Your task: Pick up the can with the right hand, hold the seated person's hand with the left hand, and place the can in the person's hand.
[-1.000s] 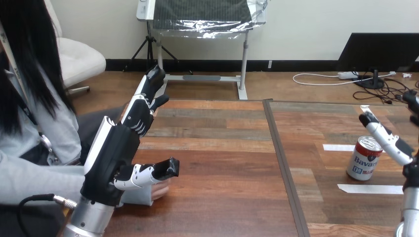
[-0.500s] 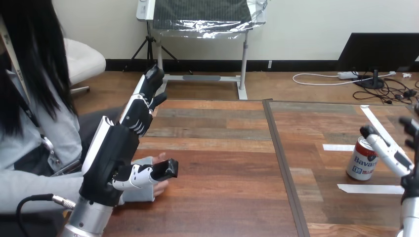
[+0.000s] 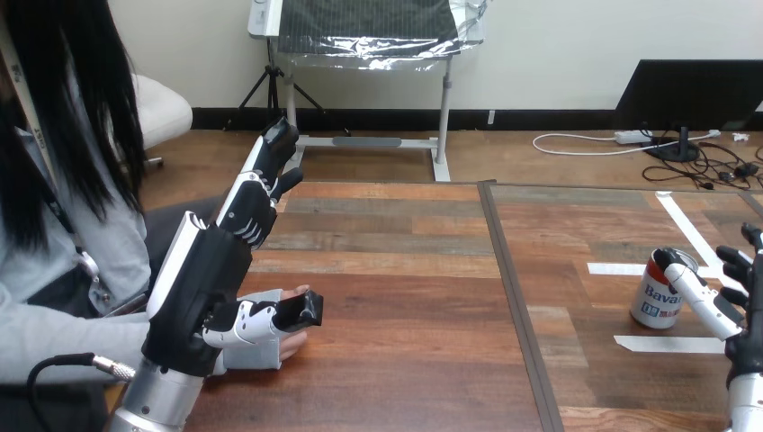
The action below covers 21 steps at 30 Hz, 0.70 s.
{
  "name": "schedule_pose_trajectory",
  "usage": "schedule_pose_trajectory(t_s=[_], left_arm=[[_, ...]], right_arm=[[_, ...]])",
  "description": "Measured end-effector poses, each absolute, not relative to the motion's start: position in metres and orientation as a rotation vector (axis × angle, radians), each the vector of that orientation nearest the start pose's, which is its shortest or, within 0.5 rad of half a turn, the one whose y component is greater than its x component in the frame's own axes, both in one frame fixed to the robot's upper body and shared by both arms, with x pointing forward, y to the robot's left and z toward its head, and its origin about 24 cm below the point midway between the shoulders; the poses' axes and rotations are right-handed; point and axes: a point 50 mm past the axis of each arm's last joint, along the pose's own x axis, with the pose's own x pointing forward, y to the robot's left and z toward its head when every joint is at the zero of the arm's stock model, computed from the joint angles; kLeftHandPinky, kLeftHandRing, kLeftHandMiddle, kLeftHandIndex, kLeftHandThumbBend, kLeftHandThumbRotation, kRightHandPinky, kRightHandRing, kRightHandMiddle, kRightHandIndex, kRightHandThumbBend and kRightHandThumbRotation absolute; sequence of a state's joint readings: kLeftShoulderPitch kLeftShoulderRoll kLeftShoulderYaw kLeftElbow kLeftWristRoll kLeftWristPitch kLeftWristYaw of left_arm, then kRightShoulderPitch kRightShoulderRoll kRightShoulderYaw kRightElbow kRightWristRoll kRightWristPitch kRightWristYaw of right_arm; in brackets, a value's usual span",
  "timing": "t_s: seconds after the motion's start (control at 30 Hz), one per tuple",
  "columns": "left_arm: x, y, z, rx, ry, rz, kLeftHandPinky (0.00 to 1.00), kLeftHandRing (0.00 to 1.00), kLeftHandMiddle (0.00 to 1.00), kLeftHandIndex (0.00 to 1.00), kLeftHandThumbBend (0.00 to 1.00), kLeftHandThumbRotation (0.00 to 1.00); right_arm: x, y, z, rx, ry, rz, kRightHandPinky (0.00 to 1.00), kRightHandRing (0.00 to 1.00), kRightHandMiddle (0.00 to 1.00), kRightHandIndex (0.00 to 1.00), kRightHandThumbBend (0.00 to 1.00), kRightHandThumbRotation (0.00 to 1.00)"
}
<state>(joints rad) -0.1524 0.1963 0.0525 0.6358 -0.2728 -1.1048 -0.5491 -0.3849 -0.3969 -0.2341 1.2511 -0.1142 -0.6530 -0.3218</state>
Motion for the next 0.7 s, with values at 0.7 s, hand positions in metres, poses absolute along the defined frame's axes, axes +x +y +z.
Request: schedule_pose_trajectory(t_s=[0.7], left_arm=[[0.241,0.192,0.047,0.164,-0.637,-0.358,0.94,1.0,1.0,1.0,1.0,0.6]], right_arm=[[0.257,-0.305,-0.03,-0.397,0.251,-0.499,0.78,0.84,0.84,0.93,1.0,0.58]])
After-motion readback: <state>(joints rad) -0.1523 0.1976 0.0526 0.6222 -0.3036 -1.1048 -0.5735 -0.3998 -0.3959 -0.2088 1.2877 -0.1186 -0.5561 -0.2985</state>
